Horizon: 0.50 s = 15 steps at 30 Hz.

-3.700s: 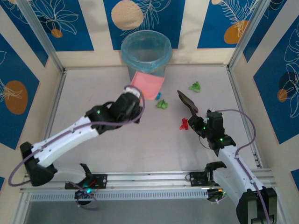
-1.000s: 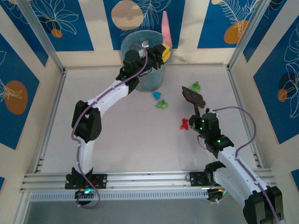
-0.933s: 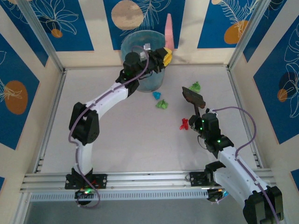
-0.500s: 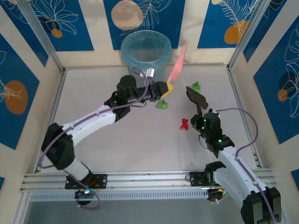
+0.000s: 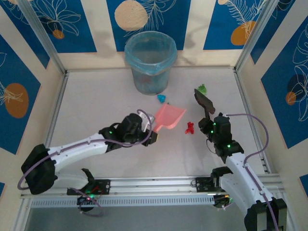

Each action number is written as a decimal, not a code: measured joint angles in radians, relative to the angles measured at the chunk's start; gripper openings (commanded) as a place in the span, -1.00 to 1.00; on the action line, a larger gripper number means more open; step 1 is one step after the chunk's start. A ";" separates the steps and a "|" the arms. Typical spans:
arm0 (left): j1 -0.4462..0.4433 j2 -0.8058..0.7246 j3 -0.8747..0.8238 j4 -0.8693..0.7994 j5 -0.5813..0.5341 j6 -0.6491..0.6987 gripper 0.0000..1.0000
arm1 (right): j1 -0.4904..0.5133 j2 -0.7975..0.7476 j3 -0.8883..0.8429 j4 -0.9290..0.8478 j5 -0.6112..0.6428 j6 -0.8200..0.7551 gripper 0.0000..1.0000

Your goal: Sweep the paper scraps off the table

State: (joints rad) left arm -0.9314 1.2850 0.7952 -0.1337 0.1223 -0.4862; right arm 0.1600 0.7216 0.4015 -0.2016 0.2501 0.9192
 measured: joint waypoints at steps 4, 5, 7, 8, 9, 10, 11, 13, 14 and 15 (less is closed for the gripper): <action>-0.039 0.096 -0.006 -0.040 -0.103 0.097 -1.00 | -0.017 0.000 0.002 -0.005 -0.007 0.003 -1.00; -0.050 0.118 -0.005 -0.047 -0.122 0.123 -1.00 | -0.020 0.000 0.005 -0.007 -0.008 0.003 -1.00; -0.081 0.151 -0.005 -0.063 -0.167 0.169 -1.00 | -0.027 0.000 0.010 -0.011 -0.019 0.003 -1.00; -0.101 0.163 -0.005 -0.068 -0.189 0.190 -1.00 | -0.031 0.000 0.014 -0.013 -0.024 0.004 -1.00; -0.125 0.175 -0.005 -0.074 -0.211 0.212 -1.00 | -0.034 0.000 0.018 -0.017 -0.030 0.005 -1.00; -0.140 0.183 -0.003 -0.080 -0.223 0.229 -1.00 | -0.037 0.000 0.024 -0.021 -0.035 0.006 -1.00; -0.156 0.189 -0.002 -0.085 -0.232 0.246 -1.00 | -0.039 0.000 0.031 -0.026 -0.041 0.007 -1.00; -0.175 0.190 -0.002 -0.095 -0.239 0.276 -1.00 | -0.040 0.000 0.044 -0.031 -0.047 0.007 -1.00; -0.182 0.190 -0.001 -0.097 -0.240 0.290 -1.00 | -0.040 0.000 0.050 -0.032 -0.049 0.007 -1.00; -0.187 0.190 0.000 -0.099 -0.241 0.303 -1.00 | -0.041 0.000 0.055 -0.033 -0.053 0.007 -1.00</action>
State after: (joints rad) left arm -1.1183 1.4746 0.7948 -0.2329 -0.1192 -0.1833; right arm 0.1192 0.7216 0.4564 -0.2344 0.1974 0.9260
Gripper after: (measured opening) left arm 0.254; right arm 0.316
